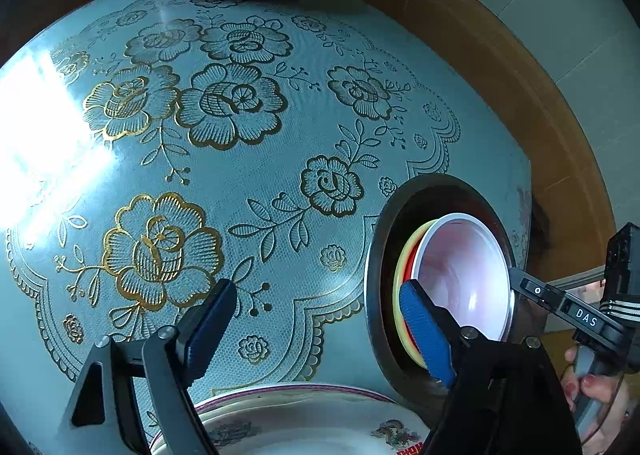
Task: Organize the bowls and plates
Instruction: 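Lift the steel bowl with the right gripper while the left gripper grasps its opposite rim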
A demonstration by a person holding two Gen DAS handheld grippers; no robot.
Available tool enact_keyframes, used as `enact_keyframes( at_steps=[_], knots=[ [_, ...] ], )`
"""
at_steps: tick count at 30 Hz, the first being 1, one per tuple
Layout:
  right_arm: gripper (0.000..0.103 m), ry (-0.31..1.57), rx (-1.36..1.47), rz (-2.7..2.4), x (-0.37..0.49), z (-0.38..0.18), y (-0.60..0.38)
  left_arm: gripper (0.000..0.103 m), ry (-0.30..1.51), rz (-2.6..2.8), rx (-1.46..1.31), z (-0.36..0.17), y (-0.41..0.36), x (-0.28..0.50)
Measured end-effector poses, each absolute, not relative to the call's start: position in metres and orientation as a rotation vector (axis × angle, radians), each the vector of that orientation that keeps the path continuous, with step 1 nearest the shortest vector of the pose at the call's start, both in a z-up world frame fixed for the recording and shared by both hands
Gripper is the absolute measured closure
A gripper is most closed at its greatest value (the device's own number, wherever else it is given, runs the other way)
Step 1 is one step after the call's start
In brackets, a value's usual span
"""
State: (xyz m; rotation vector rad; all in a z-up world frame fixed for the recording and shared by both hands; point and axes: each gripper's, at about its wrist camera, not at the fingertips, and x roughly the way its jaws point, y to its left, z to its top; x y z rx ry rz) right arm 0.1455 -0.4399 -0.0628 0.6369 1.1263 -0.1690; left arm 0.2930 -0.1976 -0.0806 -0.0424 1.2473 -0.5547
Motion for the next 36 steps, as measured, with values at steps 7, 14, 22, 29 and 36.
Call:
enact_keyframes(
  at_steps=[7, 14, 22, 29, 36],
  knots=[
    [0.077, 1.132, 0.662, -0.157, 0.146, -0.071, -0.439, 0.029, 1.250, -0.547, -0.026, -0.085, -0.197, 0.297],
    [0.077, 1.147, 0.664, -0.138, 0.150, -0.078, -0.436, 0.033, 1.245, -0.563, -0.005, -0.089, -0.200, 0.299],
    [0.078, 1.162, 0.653, -0.142, 0.156, -0.085, -0.438, 0.041, 1.240, -0.584, 0.018, -0.092, -0.206, 0.300],
    [0.078, 1.169, 0.668, -0.144, 0.160, -0.089, -0.442, 0.046, 1.246, -0.601, 0.031, -0.096, -0.213, 0.300],
    [0.079, 1.164, 0.678, -0.143, 0.168, -0.091, -0.441, 0.051, 1.240, -0.607, 0.049, -0.097, -0.219, 0.301]
  ],
)
